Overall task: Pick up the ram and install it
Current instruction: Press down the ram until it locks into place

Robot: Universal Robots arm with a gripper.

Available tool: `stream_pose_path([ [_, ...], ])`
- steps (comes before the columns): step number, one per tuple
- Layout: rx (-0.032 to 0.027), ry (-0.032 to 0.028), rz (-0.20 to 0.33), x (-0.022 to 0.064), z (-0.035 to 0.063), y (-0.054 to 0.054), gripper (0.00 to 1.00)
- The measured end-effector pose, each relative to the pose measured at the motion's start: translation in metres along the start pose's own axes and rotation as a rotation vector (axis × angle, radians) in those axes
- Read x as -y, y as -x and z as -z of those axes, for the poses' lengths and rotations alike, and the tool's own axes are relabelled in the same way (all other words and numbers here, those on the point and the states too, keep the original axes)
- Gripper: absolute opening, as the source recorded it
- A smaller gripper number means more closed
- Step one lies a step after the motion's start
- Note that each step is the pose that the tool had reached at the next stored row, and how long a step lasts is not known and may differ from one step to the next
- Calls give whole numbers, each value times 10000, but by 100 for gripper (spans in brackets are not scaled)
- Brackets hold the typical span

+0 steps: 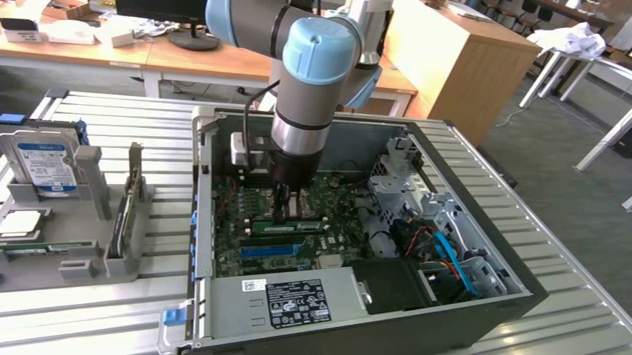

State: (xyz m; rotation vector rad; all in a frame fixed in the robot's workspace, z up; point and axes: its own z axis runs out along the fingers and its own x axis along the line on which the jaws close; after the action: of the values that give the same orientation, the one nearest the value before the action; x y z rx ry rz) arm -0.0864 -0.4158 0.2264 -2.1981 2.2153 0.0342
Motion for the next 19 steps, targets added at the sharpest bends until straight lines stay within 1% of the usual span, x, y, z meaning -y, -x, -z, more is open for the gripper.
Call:
stream_pose_path([
  [19, 0, -1, 0, 0, -29, -1, 11],
])
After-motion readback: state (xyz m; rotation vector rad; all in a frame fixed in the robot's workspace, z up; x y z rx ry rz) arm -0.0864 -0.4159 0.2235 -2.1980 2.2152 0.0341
